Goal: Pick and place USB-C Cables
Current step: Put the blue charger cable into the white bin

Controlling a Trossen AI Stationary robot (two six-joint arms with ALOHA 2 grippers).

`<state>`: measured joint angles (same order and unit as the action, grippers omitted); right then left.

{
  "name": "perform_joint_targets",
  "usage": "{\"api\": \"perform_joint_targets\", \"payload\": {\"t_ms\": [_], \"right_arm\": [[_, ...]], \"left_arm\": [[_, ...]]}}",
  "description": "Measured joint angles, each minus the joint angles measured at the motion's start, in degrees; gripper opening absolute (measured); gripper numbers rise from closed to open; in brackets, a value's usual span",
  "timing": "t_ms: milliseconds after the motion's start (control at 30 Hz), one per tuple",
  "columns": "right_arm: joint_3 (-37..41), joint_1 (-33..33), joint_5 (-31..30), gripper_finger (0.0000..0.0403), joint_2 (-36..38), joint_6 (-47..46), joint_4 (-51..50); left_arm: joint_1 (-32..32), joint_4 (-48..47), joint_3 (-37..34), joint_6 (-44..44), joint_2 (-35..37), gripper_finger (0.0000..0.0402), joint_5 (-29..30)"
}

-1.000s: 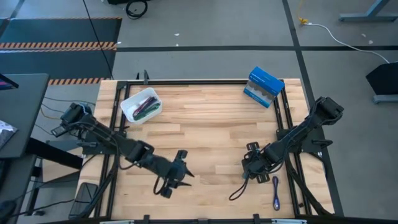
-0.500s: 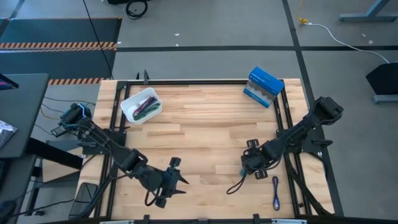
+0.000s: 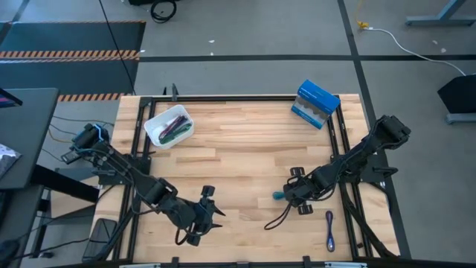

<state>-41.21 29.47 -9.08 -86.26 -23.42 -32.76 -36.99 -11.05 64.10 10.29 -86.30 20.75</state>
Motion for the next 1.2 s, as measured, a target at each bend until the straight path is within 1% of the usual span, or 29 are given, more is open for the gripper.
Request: {"api": "perform_joint_targets", "payload": {"t_ms": [200,267,367,433,500,633,733,900,1033,1133,1200], "right_arm": [[0.0,-0.8,-0.6,0.0015,0.0,0.4,2.8],[-0.5,-1.3,-1.1,0.0015,0.0,0.5,3.6],[-3.1,-1.8,-3.8,0.0015,0.0,1.7,4.3],[-5.7,-1.9,-6.0,0.0015,0.0,3.5,4.6],[-8.3,-1.9,-8.0,0.0015,0.0,6.1,5.9],[-12.4,-2.0,-10.7,0.0015,0.0,12.8,12.7],[-13.8,-2.4,-10.3,0.0015,0.0,17.4,19.2],[-14.4,-4.0,-8.2,0.0015,0.0,21.2,25.3],[-14.4,-5.4,-7.4,0.0015,0.0,22.1,27.1],[-14.4,-6.4,-6.8,0.0015,0.0,22.2,27.2],[-14.4,-6.8,-6.2,0.0015,0.0,22.4,27.2]], "left_arm": [[0.1,-1.1,0.0,0.0,0.0,0.0165,0.5],[0.3,-2.0,0.0,0.1,0.0,0.0165,2.0],[0.9,-4.7,0.0,0.0,0.0,0.0165,5.8],[1.4,-6.6,0.0,0.0,0.0,0.0165,7.4],[2.2,-7.8,0.0,0.0,0.0,0.0165,7.8],[3.3,-8.1,0.0,-0.4,0.0,0.0165,7.8],[4.1,-8.1,0.0,-0.4,0.0,0.0165,7.7],[5.5,-7.9,0.0,-2.0,0.0,0.0165,7.8],[6.4,-4.7,0.0,-5.0,0.0,0.0165,10.7],[7.0,-1.7,0.0,-8.2,0.0,0.0166,9.8],[7.6,-0.3,0.0,-9.4,0.0,0.0174,8.9]]}}
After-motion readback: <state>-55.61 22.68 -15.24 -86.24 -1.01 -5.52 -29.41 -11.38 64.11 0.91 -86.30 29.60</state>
